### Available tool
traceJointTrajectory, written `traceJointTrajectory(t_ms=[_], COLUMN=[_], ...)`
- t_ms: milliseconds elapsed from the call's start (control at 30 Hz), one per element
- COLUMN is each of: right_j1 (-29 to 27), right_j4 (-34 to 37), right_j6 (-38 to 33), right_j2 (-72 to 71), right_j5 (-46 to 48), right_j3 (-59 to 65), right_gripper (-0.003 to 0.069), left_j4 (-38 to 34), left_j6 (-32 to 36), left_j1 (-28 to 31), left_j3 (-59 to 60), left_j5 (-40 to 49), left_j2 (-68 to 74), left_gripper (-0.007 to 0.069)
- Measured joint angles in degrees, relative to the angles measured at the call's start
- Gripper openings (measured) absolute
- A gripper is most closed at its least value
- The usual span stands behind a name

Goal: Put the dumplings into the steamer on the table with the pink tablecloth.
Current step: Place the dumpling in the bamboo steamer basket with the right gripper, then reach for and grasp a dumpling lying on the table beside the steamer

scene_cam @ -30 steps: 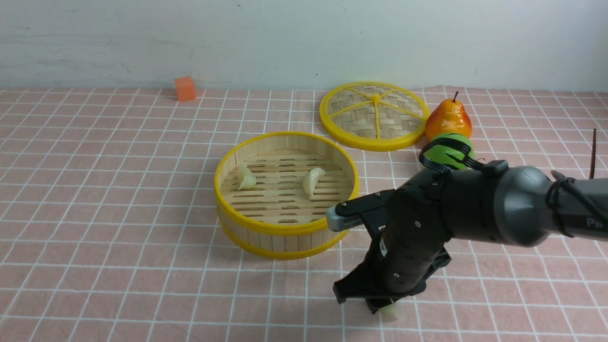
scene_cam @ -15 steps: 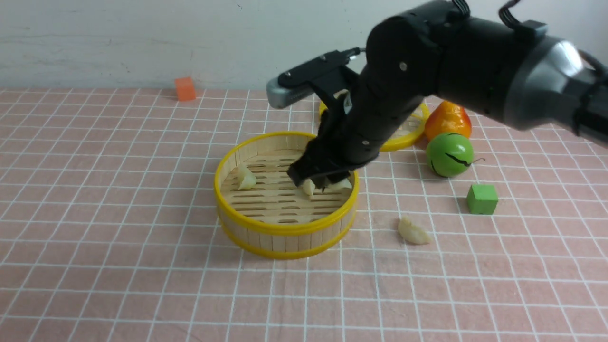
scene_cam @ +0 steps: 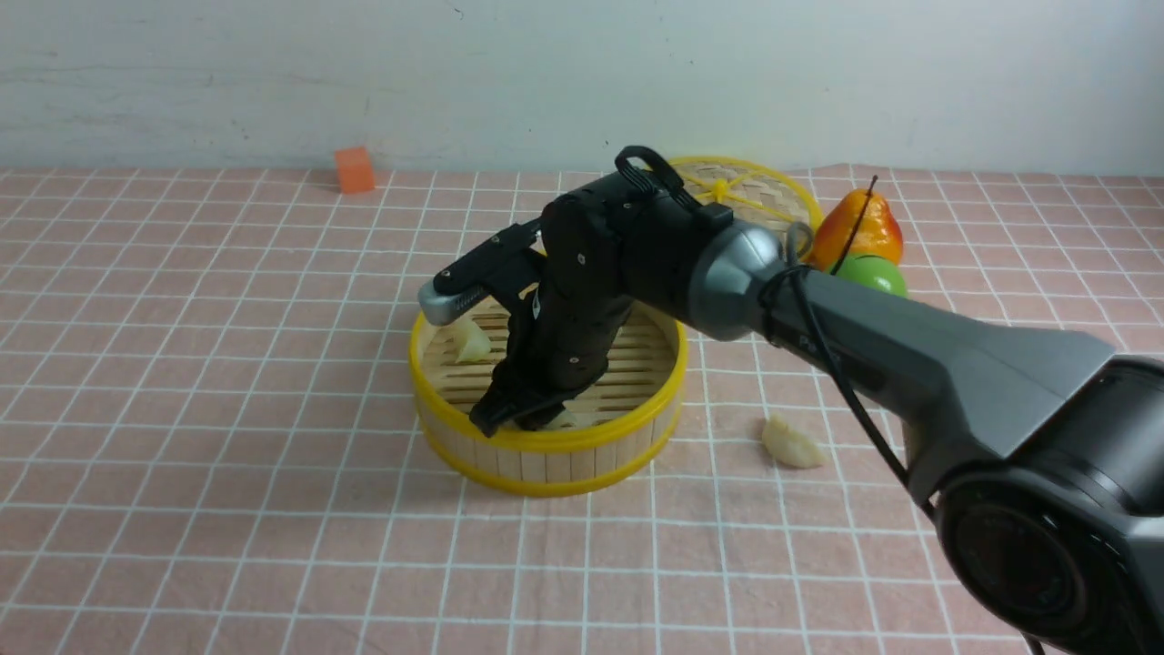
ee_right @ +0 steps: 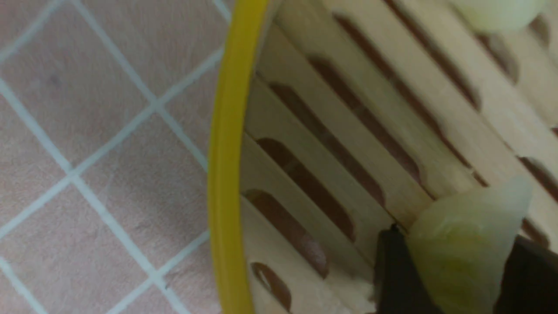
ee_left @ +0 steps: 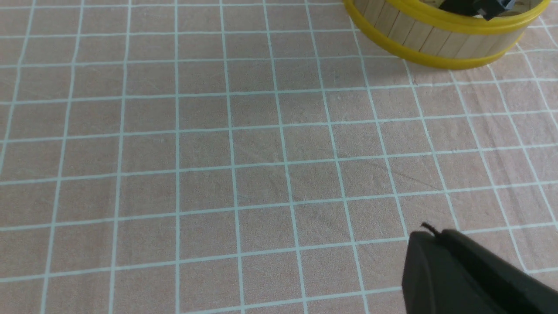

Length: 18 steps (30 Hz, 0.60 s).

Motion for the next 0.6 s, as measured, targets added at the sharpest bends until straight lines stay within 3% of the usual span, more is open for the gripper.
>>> traceJointTrajectory(t_ms=[133,267,400,600], right_j1=[0.0,0.0,0.0,0.0], right_j4=[0.1,0.0,-2.4,-5.8], right_j6=[0.0,0.4,1.8,2.2], right_j2=[0.2,-0.9,-4.9,-15.7], right_j5=[0.2,6.3,14.9,17.2], right_j3=[-0.8,-5.2,-13.1,-14.2], right_gripper=[0.0409,0.0493,0.0521,0.0525], left_j4=[0.1,0.2,0.2,0.2], left_j6=[0.0,0.0,0.0,0.0], left_j1=[0.0,0.0,0.0,0.0], left_j3=[0.0,0.0,0.0,0.0], left_j5=[0.0,0.0,-0.2,-2.2], left_j2=[0.0,0.0,0.0,0.0], left_gripper=[-0.0010,-0.0006,-0.0004,-0.0003])
